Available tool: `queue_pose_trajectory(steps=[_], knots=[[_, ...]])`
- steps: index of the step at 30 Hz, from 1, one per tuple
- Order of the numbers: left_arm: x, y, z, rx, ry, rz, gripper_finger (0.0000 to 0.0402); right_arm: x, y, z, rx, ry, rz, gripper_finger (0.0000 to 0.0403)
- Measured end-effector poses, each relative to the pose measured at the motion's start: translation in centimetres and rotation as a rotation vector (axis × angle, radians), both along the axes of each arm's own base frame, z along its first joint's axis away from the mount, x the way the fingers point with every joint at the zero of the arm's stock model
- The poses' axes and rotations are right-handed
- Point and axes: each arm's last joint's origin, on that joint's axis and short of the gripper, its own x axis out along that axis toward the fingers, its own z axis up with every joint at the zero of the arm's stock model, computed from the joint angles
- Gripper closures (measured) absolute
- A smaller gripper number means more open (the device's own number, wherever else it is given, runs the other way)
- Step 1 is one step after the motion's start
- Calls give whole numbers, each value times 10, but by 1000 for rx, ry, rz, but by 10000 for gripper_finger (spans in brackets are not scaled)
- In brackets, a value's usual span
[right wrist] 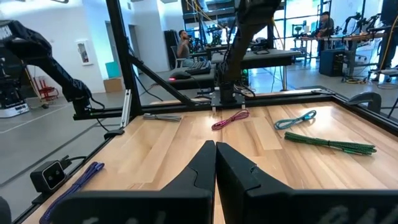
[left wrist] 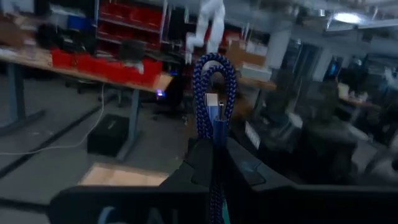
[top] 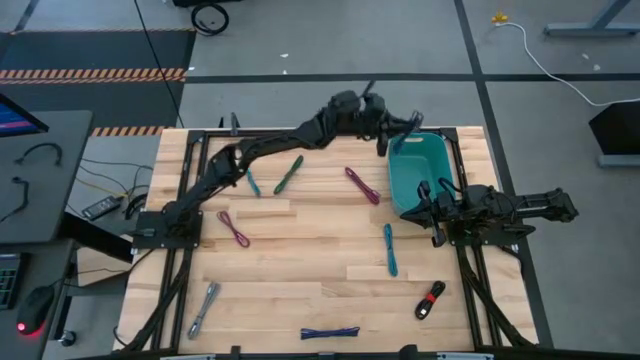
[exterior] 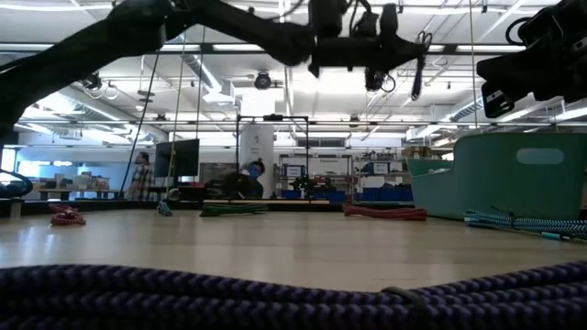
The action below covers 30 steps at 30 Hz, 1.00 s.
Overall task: Pick and place USB-C Cables
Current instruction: Put the top blue charger cable into the green bin
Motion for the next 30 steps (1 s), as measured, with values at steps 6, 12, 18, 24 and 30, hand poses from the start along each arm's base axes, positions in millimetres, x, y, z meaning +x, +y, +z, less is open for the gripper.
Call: queue_pose_trajectory(steps=[6,12,18,24,30], knots=[[15,-5,-43,87,60,-30,372,0,0,1,1,-11,0,386],[28,-16,-75,209,45,-25,370,0,0,1,1,-10,0,386],[36,-21,-95,221,64,111,375,0,0,2,1,-16,0,386],[38,-21,-104,254,122,193,325,0,0,2,1,-17,0,386],[36,-18,-111,239,199,183,293,0,0,2,1,-17,0,386]])
